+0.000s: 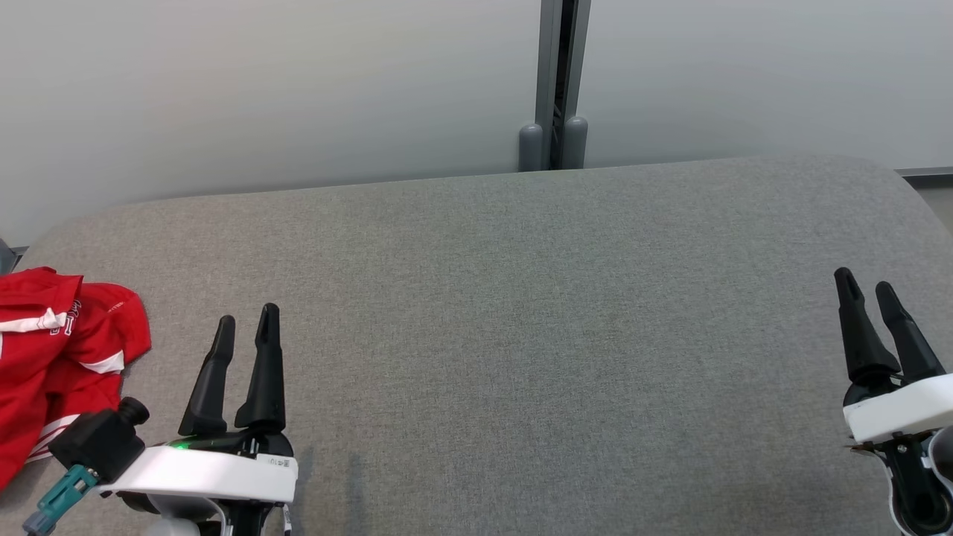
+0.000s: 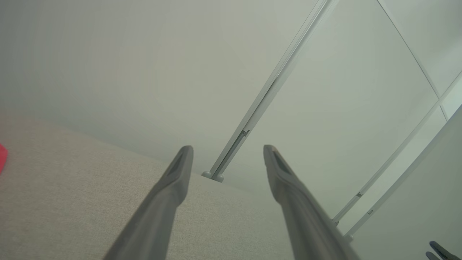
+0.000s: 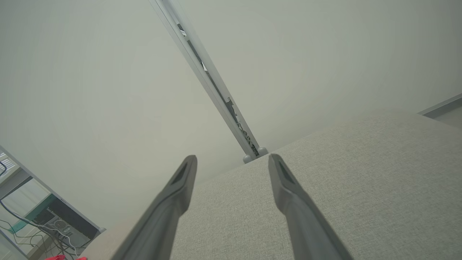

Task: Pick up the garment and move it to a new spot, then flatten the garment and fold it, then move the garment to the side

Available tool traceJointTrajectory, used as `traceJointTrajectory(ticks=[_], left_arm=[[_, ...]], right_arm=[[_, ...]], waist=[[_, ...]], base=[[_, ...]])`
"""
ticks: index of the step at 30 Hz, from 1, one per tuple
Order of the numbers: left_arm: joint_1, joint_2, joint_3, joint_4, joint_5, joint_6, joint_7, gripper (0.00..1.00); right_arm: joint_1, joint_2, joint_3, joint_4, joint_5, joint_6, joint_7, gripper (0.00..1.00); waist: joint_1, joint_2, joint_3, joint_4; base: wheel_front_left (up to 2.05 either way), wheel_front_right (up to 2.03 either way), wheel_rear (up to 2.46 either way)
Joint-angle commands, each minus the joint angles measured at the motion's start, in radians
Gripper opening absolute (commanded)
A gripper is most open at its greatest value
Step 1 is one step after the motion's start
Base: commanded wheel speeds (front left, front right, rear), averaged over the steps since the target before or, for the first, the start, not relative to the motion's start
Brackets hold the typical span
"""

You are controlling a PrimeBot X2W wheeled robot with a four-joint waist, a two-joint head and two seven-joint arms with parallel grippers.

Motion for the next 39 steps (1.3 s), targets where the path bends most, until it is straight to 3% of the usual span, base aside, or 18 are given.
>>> traceJointTrajectory(ticks=[1,17,39], left_arm=[[-0.032,0.011,-0.002,-0.007,0.031,0.006,0.005,1.00],[-0.047,0.049,-0.019,0.024,0.209,0.065,0.045,1.00],[-0.028,0.075,-0.032,0.048,0.366,0.130,0.067,1.00]], right_arm=[[-0.007,-0.014,0.008,-0.020,-0.029,0.001,-0.014,1.00],[0.004,-0.019,0.086,-0.006,-0.203,0.002,-0.087,1.00],[0.028,-0.006,0.117,0.013,-0.372,0.002,-0.173,1.00]], waist=[[0.0000,-0.0001,0.000,0.000],[0.0000,-0.0001,0.000,-0.008],[0.0000,-0.0001,0.005,-0.012]], base=[[0.00,0.00,0.00],[0.00,0.00,0.00],[0.00,0.00,0.00]])
